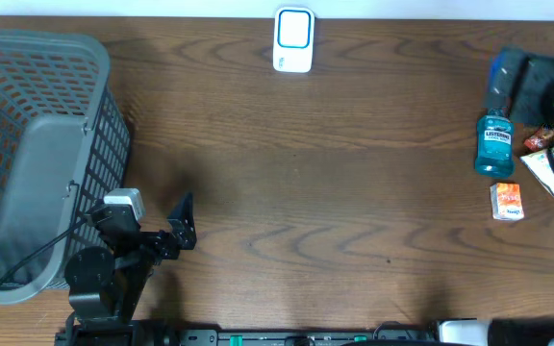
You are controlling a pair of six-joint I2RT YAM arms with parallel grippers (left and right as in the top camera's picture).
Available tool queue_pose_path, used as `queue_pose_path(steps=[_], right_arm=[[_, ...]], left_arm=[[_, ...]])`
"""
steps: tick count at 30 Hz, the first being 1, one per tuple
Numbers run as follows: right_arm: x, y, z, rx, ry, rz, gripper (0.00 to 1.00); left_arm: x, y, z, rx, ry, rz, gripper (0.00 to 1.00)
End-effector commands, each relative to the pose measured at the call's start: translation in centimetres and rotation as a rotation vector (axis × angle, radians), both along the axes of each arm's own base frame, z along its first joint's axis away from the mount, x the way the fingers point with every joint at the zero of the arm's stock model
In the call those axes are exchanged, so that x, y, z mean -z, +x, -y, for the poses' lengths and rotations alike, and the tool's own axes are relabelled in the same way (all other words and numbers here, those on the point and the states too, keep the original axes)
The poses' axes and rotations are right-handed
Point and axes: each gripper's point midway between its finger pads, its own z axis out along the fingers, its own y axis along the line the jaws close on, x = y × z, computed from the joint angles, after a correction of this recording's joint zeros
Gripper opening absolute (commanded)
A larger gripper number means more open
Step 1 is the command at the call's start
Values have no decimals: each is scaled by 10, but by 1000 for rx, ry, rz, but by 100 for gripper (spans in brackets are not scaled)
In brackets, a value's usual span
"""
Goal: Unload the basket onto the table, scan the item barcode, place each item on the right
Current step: 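Carry the teal mouthwash bottle to the right edge and lower it, then open the right gripper and lift it off the bottle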
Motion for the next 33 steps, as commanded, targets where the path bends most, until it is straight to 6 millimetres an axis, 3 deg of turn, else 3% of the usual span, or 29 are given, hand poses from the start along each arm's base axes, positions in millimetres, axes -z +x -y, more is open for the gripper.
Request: queue_pose_path(steps=[1, 7, 22, 28, 33], right_arm=[[-16, -20, -1, -14, 9, 55, 99], [-36, -52, 1, -14, 14, 141, 99], [-53, -93, 4, -13, 19, 224, 99], [-54, -133, 6, -13, 20, 250, 99], [-66, -173, 10, -10, 25, 347, 99]], left_arm=[[-1, -1, 2, 10, -5, 3, 99], [-1, -1, 2, 10, -5, 3, 99], [-1, -1, 2, 10, -5, 3, 99], [-1, -1, 2, 10, -5, 3, 99], [-1, -1, 2, 10, -5, 3, 99]])
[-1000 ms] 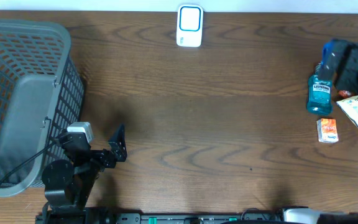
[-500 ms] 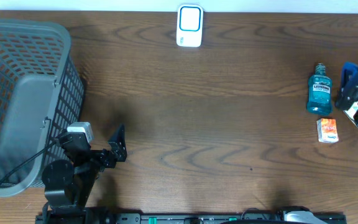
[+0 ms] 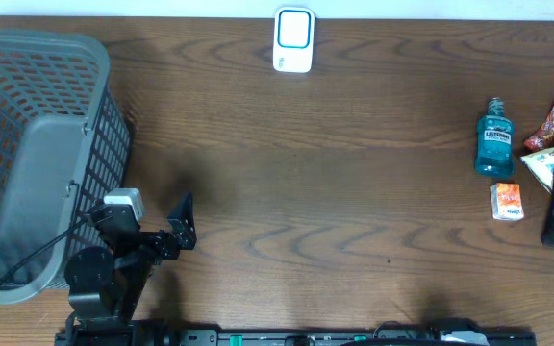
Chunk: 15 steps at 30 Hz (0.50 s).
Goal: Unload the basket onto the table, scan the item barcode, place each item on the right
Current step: 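Open the right gripper and lift it off the bottle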
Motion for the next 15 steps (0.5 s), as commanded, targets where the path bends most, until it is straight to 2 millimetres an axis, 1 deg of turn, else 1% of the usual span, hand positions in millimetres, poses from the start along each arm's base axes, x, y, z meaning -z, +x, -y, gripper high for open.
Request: queue_pose_path(steps=[1, 6, 10, 15], right_arm=[[-10, -32, 3, 4, 2, 81, 99], [-18, -82, 7, 32, 23, 202, 99], [-20, -116, 6, 25, 29, 283, 99], [-13, -151, 2, 12, 49, 352, 99]], left_arm=[[-1, -1, 2, 10, -5, 3, 99], [-1, -1, 2, 10, -5, 3, 99], [-1, -1, 2, 10, -5, 3, 99], [-1, -1, 2, 10, -5, 3, 99]])
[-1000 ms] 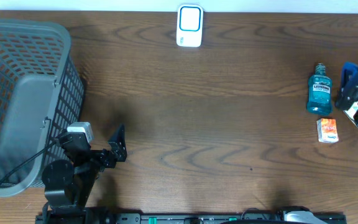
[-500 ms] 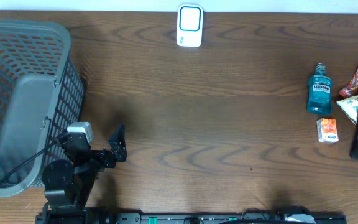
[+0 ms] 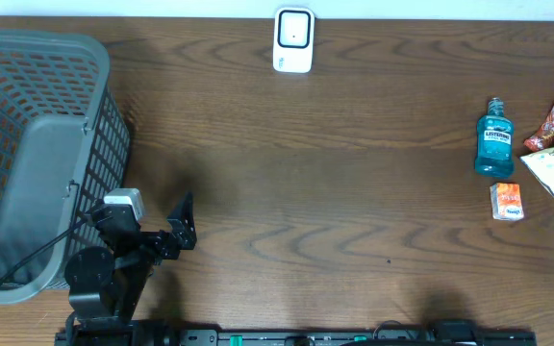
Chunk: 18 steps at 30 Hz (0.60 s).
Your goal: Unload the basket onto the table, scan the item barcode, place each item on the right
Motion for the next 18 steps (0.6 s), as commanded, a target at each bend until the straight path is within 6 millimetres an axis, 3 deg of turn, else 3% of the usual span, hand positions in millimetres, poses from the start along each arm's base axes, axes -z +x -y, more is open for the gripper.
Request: queue_pose_path(steps=[1, 5, 10, 18], right_arm=[[9, -15, -3, -4, 36, 19, 99], [29, -32, -3, -1, 79, 24, 99], [67, -46, -2, 19, 117, 0, 99], [121, -51, 21, 182, 368, 80, 99]], left_arm=[[-1, -1, 2, 10, -5, 3, 99], [-1, -1, 2, 10, -5, 3, 99], [-1, -1, 2, 10, -5, 3, 99], [-1, -1, 2, 10, -5, 3, 99]])
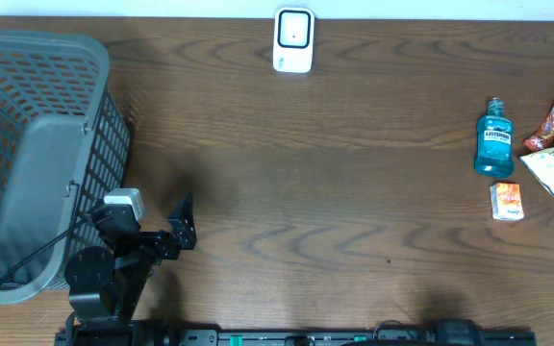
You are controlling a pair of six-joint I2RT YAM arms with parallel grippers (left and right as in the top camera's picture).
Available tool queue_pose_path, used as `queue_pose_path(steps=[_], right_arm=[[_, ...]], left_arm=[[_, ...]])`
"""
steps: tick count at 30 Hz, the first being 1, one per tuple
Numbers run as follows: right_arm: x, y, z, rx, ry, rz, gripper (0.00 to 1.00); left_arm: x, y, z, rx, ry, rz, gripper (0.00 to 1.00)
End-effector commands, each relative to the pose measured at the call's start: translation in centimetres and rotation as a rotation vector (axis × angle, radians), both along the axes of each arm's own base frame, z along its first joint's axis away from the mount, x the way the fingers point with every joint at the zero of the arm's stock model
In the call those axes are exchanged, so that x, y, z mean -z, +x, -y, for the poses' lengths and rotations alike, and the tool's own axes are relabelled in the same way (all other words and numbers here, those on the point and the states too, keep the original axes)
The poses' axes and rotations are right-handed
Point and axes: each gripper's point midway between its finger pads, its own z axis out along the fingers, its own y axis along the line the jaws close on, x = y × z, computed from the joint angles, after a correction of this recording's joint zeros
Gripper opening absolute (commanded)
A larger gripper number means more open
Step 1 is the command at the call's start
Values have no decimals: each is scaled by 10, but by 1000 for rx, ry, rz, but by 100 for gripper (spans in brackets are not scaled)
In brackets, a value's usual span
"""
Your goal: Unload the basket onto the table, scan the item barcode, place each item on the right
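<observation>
The white barcode scanner [293, 40] stands at the table's far edge, near the middle. At the far right lie the items: a blue mouthwash bottle [494, 141], a small orange box [507, 201] and snack packets. My left gripper [185, 221] rests at the near left beside the basket, far from all of them, with nothing in it. The overhead view does not show whether its fingers are open or shut. My right gripper is out of view.
A large grey mesh basket [37, 154] fills the left side of the table. A bit of something teal shows at the right edge. The left arm's base [94, 279] sits at the near left edge.
My right arm was a blur over the items at the far right, above the mouthwash bottle. Then it showed only as a dark shape at the right edge below the snack packets. After that it was out of view. The left arm stayed put throughout.
</observation>
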Motion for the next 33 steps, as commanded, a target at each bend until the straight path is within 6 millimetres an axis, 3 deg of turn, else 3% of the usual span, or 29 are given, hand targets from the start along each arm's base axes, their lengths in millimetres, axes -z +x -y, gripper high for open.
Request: queue_pose_path(steps=[1, 8, 18, 23, 27, 33], right_arm=[[23, 2, 14, 116, 138, 30, 99], [63, 40, 18, 182, 143, 38, 99], [89, 125, 37, 273, 137, 52, 99], [114, 161, 47, 324, 131, 43, 99], [137, 183, 51, 340, 127, 20, 99], [153, 210, 52, 337, 132, 62, 99]], left_arm=[[-1, -1, 2, 10, -5, 3, 99], [-1, -1, 2, 10, -5, 3, 99], [-1, -1, 2, 10, -5, 3, 99], [-1, -1, 2, 10, -5, 3, 99], [-1, -1, 2, 10, -5, 3, 99], [-1, -1, 2, 10, -5, 3, 99]])
